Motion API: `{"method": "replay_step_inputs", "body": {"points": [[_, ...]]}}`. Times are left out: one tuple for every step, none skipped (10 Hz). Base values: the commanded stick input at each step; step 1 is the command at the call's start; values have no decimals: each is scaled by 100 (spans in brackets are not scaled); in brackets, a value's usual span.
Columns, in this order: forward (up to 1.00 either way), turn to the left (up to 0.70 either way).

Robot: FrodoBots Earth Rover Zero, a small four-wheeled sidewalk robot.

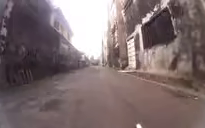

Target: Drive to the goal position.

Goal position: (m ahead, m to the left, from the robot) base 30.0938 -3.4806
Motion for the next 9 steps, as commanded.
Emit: {"method": "replay_step_inputs", "body": {"points": [[100,1],[100,1],[100,1],[100,1],[100,1],[100,1],[100,1],[100,1],[100,1]]}}
